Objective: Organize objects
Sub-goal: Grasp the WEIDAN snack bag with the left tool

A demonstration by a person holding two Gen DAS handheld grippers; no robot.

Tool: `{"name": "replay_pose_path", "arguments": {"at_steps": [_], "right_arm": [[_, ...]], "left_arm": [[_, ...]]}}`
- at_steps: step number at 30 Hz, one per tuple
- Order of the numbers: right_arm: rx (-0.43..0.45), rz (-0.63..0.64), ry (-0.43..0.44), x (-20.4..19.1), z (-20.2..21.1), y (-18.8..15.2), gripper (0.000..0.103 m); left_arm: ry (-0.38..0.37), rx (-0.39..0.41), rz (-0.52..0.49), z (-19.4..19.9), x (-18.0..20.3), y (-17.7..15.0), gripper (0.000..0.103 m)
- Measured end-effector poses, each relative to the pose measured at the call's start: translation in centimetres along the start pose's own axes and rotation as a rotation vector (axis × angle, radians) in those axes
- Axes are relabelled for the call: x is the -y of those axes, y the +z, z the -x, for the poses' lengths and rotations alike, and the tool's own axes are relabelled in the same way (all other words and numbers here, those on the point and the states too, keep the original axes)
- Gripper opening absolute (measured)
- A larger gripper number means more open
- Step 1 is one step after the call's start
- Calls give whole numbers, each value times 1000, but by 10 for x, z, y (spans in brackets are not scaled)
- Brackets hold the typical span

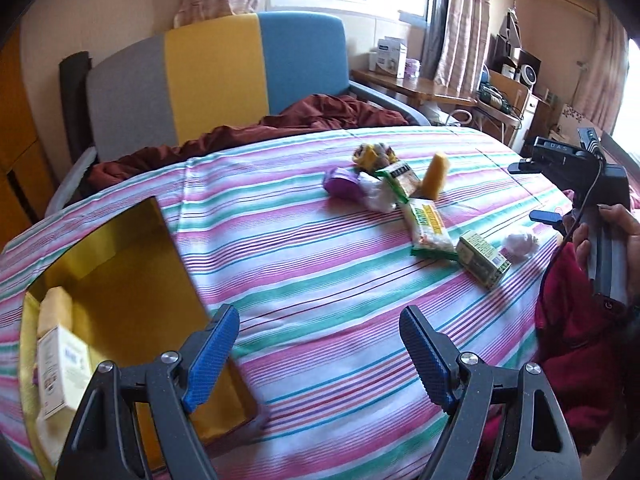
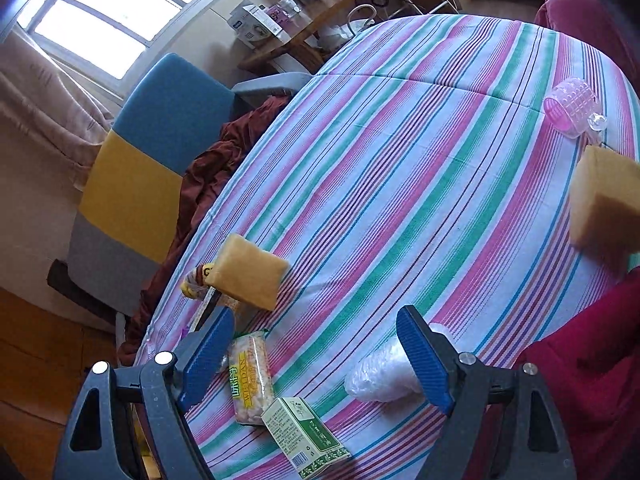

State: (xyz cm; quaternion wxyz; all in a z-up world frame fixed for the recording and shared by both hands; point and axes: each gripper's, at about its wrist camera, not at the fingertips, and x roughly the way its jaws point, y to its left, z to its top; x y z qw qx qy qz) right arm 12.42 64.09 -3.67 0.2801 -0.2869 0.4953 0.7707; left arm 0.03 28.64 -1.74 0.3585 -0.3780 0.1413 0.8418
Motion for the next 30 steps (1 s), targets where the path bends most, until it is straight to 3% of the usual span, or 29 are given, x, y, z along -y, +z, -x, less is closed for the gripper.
{"name": "replay_pose_path", "arguments": {"at_steps": [23,30], "right_arm": [[-52,-81,102,11,-8,2,85],[-73,-68,117,7,-12,0,85]], "left_arm": [[-188,-185,-34,-151,86,88,83],[-185,-239,-45,-188,105,105,83]]}}
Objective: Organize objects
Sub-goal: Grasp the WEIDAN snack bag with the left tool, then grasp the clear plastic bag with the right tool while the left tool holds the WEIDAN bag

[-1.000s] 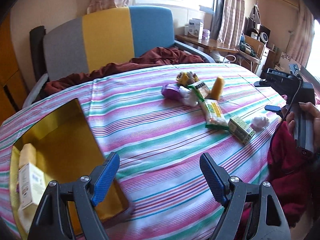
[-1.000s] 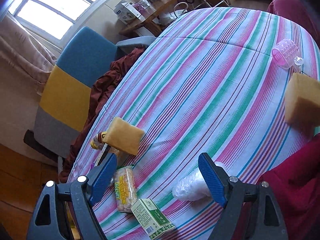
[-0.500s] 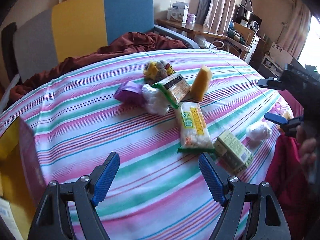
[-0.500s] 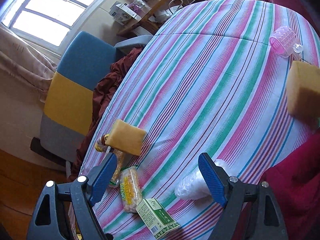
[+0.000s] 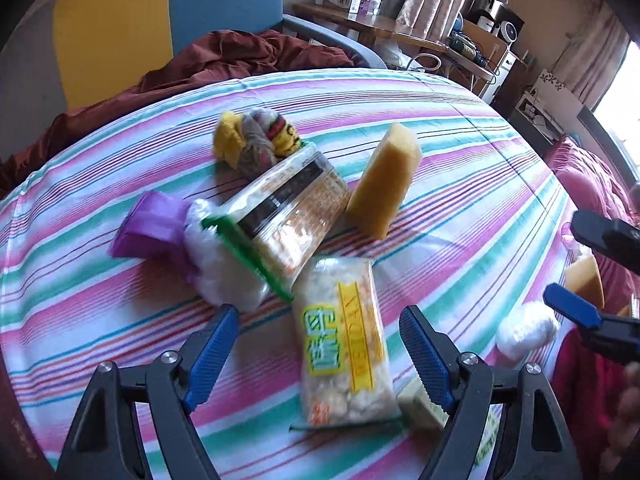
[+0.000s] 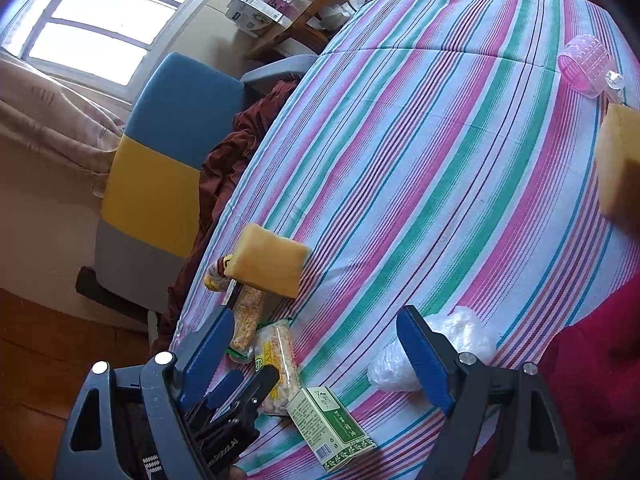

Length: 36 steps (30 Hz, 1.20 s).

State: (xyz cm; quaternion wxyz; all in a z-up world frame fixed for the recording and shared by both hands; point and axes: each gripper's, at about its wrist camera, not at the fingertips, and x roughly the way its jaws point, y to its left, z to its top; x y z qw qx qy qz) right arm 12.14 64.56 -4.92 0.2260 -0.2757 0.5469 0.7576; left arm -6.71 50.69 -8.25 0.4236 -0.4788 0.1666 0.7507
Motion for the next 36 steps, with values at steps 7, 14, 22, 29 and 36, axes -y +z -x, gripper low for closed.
{"name": "replay_pose_path", "arguments": {"at_steps": [7,14,22,29,36], "right_arm": [[65,-88,39,18,15,7,85],[95,-184,71,36,21,13,86],[46,-142,11,28,9,11,86],[35,-106,-28,24,6,10,86],[65,-89,-97,23,11,7,86]], "left_arm": [[64,7,-38,-9,0,-9,60],[91,67,-56,20,-24,-52,45],[69,151,-31,60,-37,-124,45],[74,192,-23,72,-38,-149,45],[86,238,-49,68,-32,-149,46]]}}
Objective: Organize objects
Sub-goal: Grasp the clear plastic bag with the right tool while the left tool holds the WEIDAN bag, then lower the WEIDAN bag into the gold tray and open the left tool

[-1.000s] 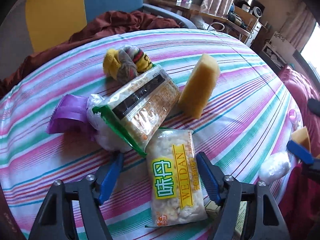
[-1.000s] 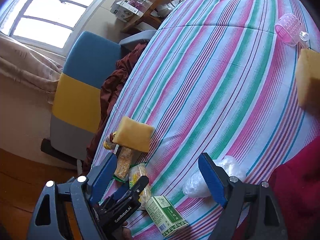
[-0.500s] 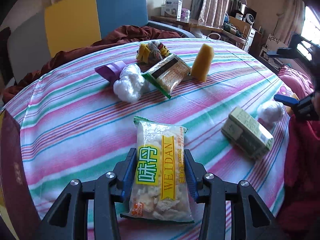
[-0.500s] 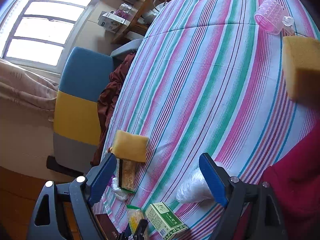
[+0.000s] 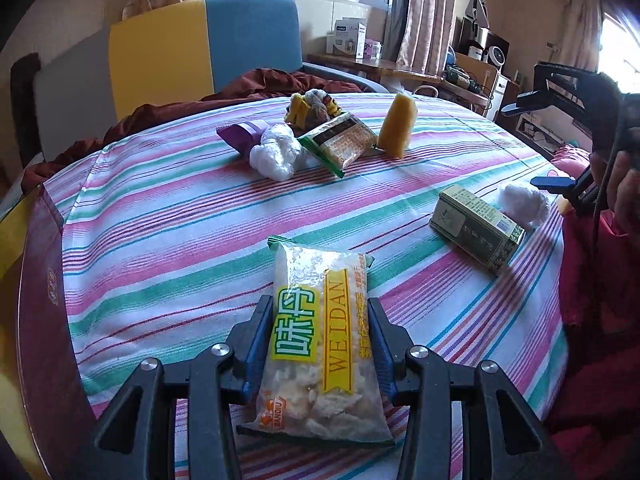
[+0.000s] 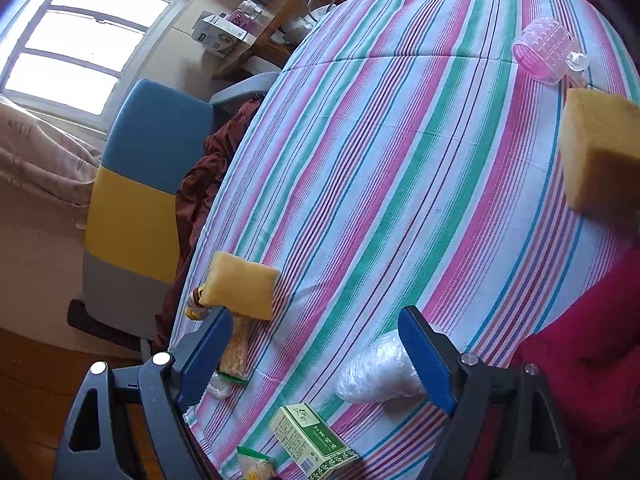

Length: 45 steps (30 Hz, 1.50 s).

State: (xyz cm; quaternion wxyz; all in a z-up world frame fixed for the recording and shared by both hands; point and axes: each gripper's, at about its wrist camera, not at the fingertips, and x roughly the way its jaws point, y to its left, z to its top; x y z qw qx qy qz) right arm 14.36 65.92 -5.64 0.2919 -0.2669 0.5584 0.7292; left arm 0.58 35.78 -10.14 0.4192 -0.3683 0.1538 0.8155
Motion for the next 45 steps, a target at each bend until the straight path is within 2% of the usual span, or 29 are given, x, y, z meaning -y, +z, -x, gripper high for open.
{"name": "replay_pose_path", "arguments": {"at_steps": [2,5,10,17,19,20,21,22,23,24,26,38,41,45], "right_arm": [[17,17,-91,-1,0,-2,86],[-33,73,-202,-6,-13,-7,86],[-74,133,-269,-12,-25,-12,86],[-99,165,-286,-12,-31,-12,85],[-102,183,-301,-14,-32,-12,80],[-104,198,-319,-15,-33,-13,74],[-109,218,-343,-17,-36,-14,62],[-118,242,-363,-20,-39,-16,55],[-131,272,-381,-23,-43,-19,40],[-144,306,-402,-26,-47,-22,38],[-138,367,-434,-33,-50,-27,36],[-149,403,-440,-30,-51,-27,36],[-152,414,-448,-30,-51,-28,36],[-156,444,-474,-30,-52,-31,36]], "left_arm": [[5,5,-8,0,1,-1,46],[-1,11,-5,-1,0,-1,46],[-6,17,2,-1,-1,-1,46],[-10,18,10,-1,-2,-1,46],[-10,18,12,-2,-1,-1,46],[-11,18,13,-1,-1,-1,46],[-13,18,16,-1,-2,-2,46],[-14,17,18,-1,-2,-2,46],[-15,17,18,-1,-2,-2,46],[-16,17,19,-1,-2,-2,46],[-18,18,25,-1,-3,-2,45],[-4,-25,19,5,1,-1,45],[-12,-33,47,17,-3,-2,45],[-21,19,81,49,-13,5,45]]}}
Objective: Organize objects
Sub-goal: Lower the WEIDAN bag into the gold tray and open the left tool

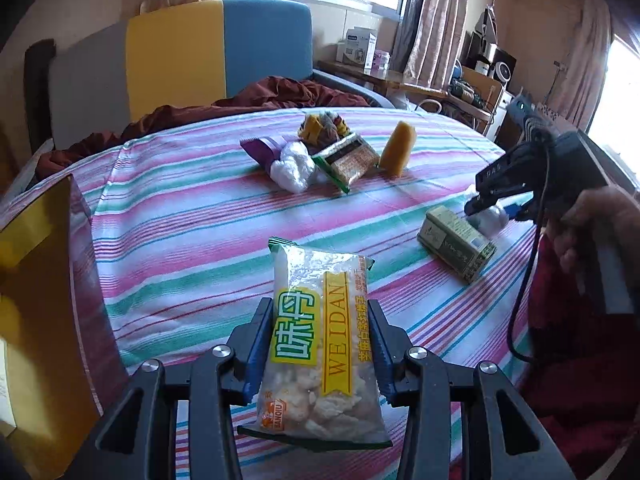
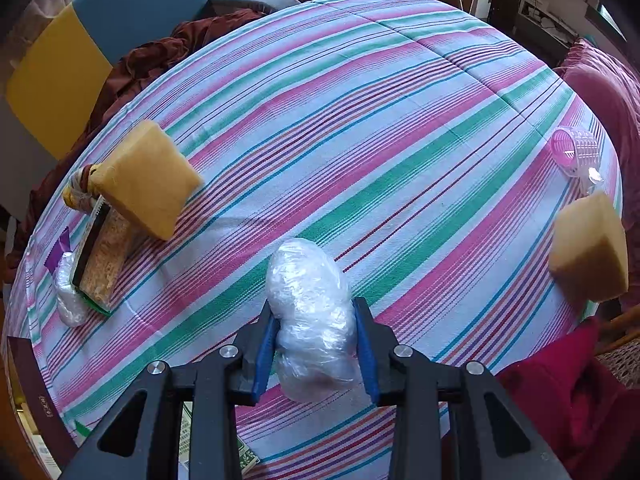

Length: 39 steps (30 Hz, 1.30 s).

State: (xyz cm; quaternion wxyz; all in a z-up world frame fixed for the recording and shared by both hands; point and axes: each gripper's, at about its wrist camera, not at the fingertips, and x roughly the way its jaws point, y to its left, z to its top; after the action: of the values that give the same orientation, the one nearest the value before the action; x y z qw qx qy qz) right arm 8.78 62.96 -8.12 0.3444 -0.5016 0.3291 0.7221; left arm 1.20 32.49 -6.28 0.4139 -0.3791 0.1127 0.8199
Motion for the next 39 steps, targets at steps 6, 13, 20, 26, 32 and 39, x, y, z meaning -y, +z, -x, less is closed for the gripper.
{"name": "replay_pose_path", "arguments": {"at_steps": [6,13,20,26,32,39], "right_arm": [[-2,29,-31,-1,0,-4,36],[-2,38,-33,5,2,-7,36],[-1,47,-36,11,5,-8,36],[-2,50,-32,19,7,-9,36],[-2,53,-24,28,10,-9,36],[-2,57,-25,45,15,-11,36]], "left_arm": [[17,54,108,46,-42,20,45],[125,3,287,73,-152,33,45],[225,-119,499,66,-266,40,45],[264,-182,660,47,-321,37,45],[324,-234,674,24,-337,34,45],[387,-267,691,14,-347,21,46]]}}
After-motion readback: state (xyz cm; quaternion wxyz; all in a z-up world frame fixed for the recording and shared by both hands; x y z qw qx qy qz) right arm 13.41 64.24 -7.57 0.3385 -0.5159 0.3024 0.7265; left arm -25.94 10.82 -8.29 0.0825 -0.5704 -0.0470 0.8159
